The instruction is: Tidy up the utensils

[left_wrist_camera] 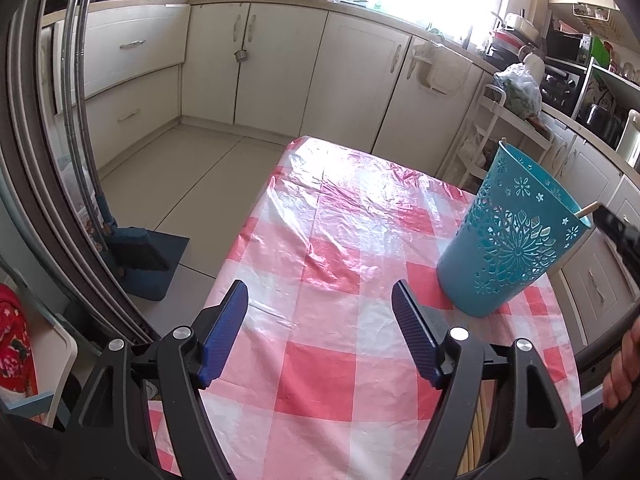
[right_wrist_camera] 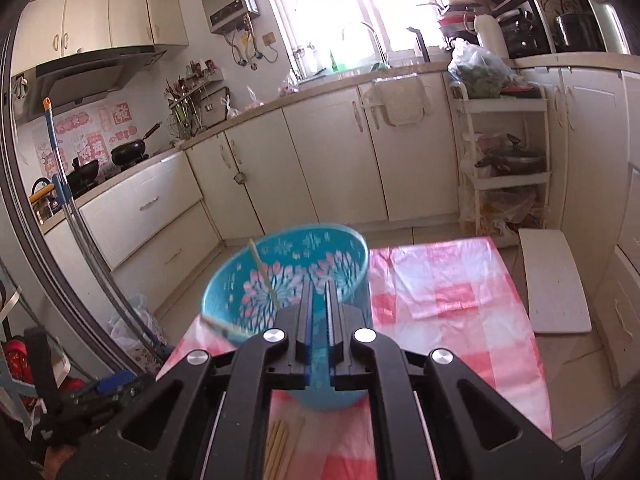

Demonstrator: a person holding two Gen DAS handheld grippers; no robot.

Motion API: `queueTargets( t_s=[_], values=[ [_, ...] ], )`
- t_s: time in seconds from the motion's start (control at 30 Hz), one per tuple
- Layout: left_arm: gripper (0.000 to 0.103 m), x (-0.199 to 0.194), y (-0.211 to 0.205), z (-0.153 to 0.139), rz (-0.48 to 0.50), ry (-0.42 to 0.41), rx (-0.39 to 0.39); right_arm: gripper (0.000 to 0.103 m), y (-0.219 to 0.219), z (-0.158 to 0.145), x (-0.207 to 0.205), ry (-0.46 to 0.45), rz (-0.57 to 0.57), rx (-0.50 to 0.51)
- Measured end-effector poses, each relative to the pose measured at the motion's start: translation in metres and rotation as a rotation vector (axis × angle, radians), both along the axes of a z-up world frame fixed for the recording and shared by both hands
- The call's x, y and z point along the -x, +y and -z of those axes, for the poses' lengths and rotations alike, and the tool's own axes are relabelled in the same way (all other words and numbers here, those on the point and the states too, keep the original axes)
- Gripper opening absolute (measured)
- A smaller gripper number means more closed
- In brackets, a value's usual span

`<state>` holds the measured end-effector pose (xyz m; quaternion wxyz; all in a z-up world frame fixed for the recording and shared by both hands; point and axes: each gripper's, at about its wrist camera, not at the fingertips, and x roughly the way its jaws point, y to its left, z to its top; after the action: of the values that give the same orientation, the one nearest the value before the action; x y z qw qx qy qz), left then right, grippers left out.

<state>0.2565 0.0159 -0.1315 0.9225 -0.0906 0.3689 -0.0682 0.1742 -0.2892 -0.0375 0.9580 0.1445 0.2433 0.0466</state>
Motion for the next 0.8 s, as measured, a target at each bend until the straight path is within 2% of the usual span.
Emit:
queueTargets(
  t_s=[0.13,0.23,0.33,0.53,0.6,0.8],
  values=[
    [0.072,0.005,-0.007,-0.001,0.024,-0.003,-0.012,0.006,0.022,0.052,0.021,0.213,-0.084,0.014],
    [0.073,0.012,-0.014,-0.003,0.051,-0.006,-0.026,0.006,0.039,0.082,0.012,0.362,-0.150,-0.008],
    [0.075,0.019,-0.018,-0.004,0.073,-0.010,-0.041,0.006,0.056,0.090,0.003,0.396,-0.187,0.032],
    [0.076,0.027,-0.024,0.007,0.104,0.036,-0.038,0.006,0.073,0.104,-0.009,0.435,-0.178,0.038],
    [0.076,0.029,-0.030,0.009,0.131,0.042,-0.048,0.006,0.074,0.114,-0.008,0.455,-0.173,0.053],
    [0.077,0.028,-0.051,0.015,0.186,0.081,-0.063,0.006,0.071,0.112,-0.007,0.468,-0.187,0.091]
  ],
)
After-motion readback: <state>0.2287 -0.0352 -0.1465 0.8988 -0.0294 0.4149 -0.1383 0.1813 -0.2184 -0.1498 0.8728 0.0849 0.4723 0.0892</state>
